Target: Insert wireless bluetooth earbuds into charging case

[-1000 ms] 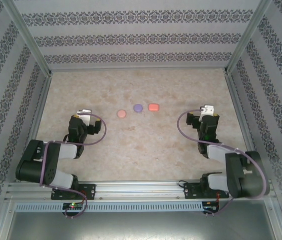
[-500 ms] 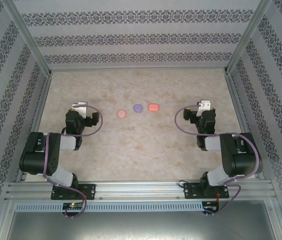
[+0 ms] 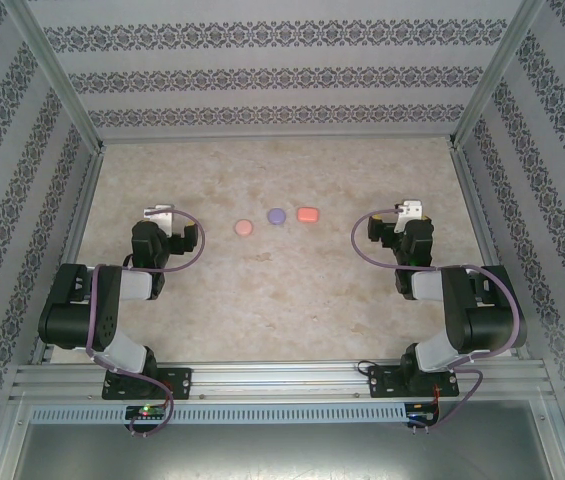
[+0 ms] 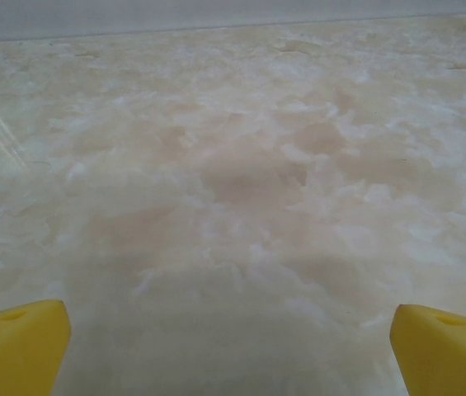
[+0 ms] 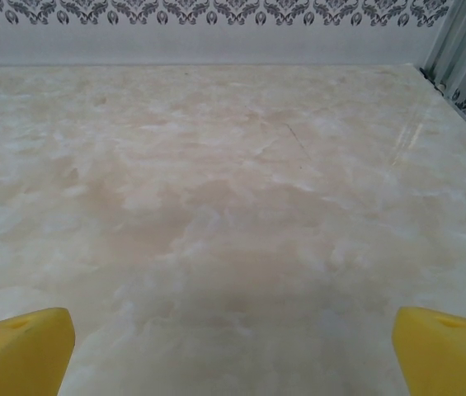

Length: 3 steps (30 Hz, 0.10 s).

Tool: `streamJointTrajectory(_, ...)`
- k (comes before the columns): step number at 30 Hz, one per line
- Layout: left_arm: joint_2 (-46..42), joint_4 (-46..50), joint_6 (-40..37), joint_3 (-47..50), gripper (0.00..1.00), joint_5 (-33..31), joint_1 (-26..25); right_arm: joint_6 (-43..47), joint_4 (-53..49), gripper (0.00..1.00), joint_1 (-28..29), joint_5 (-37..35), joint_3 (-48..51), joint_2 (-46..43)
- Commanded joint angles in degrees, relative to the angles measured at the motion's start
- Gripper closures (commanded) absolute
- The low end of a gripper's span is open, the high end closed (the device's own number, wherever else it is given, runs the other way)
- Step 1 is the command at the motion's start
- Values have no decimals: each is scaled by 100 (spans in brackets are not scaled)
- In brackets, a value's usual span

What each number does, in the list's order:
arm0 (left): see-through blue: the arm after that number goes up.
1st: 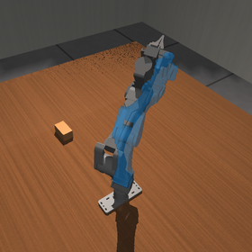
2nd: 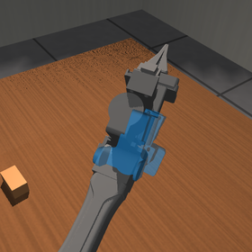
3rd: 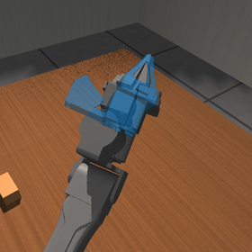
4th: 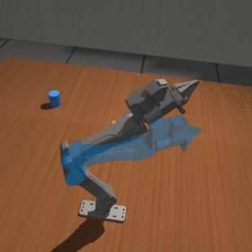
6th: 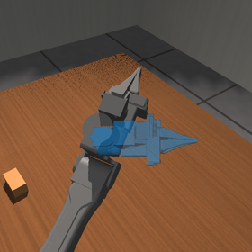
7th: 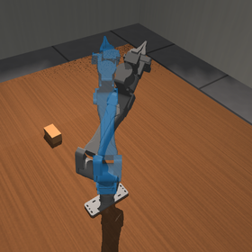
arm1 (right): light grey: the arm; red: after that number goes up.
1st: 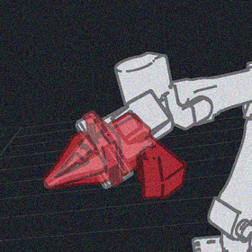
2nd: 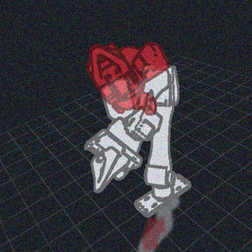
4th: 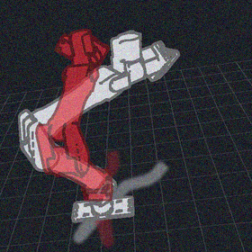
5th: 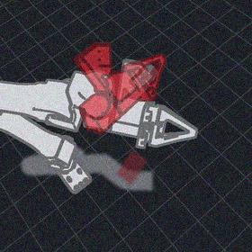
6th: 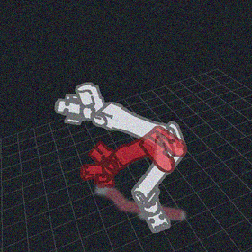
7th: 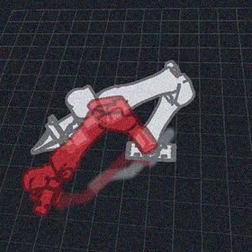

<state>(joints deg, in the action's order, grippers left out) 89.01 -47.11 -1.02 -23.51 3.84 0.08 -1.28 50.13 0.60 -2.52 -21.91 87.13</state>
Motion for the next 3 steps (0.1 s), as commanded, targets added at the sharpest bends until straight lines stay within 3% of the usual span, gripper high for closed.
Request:
streamJointTrajectory(1,49,15,102,-49,0,-77,55,-34,-27,2,-11,195,-97,-43)
streamJointTrajectory(3,53,12,102,-54,0,-78,46,-18,92,2,-7,187,-19,-72)
